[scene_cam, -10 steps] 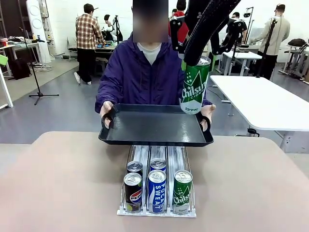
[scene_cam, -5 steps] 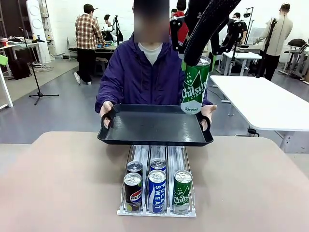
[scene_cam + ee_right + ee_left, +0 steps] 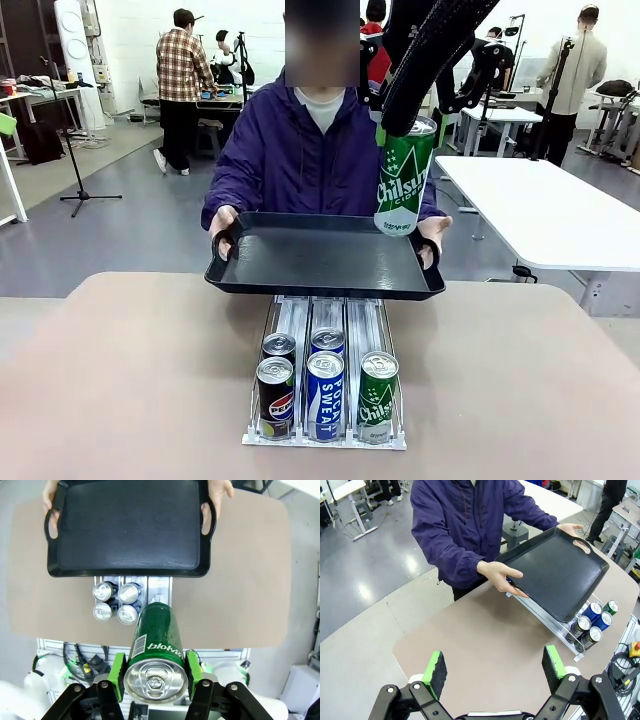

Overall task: Retrieve and hand over the desired beverage to the person.
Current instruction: Place the picked can on the Handle tray extended by the person.

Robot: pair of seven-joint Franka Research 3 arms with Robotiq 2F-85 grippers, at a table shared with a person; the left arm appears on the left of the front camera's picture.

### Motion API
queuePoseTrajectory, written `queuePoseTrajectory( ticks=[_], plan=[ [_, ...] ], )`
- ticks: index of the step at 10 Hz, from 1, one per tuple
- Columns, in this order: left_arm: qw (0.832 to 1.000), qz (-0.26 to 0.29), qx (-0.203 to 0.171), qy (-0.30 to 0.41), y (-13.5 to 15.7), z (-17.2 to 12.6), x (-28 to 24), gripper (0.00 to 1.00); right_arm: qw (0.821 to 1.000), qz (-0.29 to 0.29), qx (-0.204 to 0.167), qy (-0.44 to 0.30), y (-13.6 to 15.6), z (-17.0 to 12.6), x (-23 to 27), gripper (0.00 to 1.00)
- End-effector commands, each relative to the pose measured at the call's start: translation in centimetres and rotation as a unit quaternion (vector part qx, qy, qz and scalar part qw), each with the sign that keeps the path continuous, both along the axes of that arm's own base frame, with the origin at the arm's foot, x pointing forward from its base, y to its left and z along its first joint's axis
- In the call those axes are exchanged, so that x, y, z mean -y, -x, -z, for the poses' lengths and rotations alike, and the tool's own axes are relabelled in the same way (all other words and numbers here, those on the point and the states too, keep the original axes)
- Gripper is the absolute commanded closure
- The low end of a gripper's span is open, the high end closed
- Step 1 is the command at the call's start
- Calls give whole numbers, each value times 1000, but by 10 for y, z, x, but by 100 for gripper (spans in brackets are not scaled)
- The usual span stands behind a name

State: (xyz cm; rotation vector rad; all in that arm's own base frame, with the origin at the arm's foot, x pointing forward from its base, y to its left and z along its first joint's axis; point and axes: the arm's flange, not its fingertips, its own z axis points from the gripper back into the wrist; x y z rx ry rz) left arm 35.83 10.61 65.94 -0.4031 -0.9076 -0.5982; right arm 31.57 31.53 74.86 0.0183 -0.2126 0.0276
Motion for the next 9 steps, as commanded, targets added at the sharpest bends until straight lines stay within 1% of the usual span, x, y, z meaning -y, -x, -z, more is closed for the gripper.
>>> queuePoseTrajectory(
  ticks=[1, 6, 7, 9],
  plan=[
    [1000, -3, 7, 2, -1, 0, 0, 0, 1000, 7, 6, 3, 4, 2, 4, 97],
    [1000, -3, 7, 2, -1, 0, 0, 0, 1000, 7, 6, 3, 4, 2, 4, 97],
    [1000, -3, 7, 2, -1, 0, 0, 0, 1000, 0, 0, 0, 0, 0, 0, 42],
    [1000, -3, 7, 2, -1, 0, 0, 0, 999, 36, -18, -31, -53, -6, 6, 42]
  ],
)
